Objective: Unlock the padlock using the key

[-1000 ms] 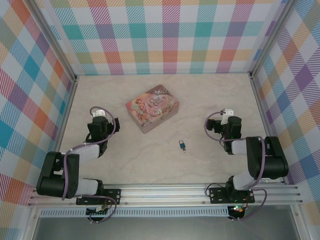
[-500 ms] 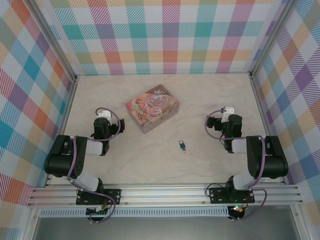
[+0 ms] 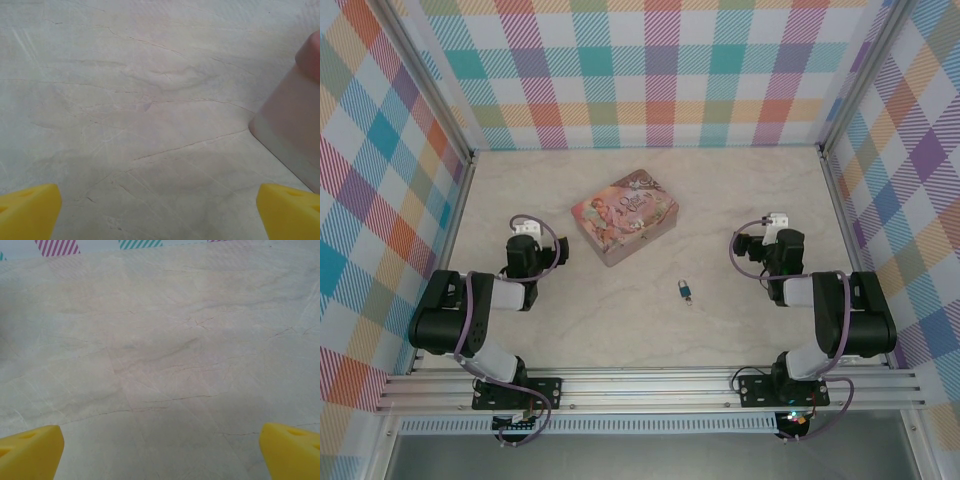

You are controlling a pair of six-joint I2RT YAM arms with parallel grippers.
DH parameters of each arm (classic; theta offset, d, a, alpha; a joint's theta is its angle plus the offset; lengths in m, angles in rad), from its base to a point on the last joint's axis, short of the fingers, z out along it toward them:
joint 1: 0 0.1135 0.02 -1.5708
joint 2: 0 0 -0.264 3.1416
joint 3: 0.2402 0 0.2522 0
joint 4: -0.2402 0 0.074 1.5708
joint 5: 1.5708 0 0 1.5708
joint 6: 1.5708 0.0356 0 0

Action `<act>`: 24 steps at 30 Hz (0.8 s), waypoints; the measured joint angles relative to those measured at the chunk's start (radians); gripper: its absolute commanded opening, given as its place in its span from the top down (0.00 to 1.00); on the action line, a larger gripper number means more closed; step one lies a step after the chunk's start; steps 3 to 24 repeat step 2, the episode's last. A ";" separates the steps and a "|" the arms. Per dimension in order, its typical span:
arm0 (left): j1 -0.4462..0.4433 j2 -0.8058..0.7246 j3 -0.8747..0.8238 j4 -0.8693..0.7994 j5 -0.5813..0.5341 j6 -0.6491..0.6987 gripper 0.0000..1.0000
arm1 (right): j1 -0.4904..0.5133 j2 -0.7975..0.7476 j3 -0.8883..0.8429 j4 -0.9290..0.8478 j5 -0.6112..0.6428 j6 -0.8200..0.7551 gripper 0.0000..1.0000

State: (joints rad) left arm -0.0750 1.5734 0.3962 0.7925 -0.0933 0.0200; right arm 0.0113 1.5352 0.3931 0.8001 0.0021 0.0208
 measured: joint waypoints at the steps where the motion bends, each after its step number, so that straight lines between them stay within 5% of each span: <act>1: 0.000 0.000 0.000 0.000 0.000 0.000 0.00 | 0.000 0.000 0.000 0.000 0.000 0.000 0.00; 24: 0.000 0.000 0.000 0.000 0.000 0.000 0.00 | 0.000 0.000 0.000 0.000 -0.001 0.000 0.00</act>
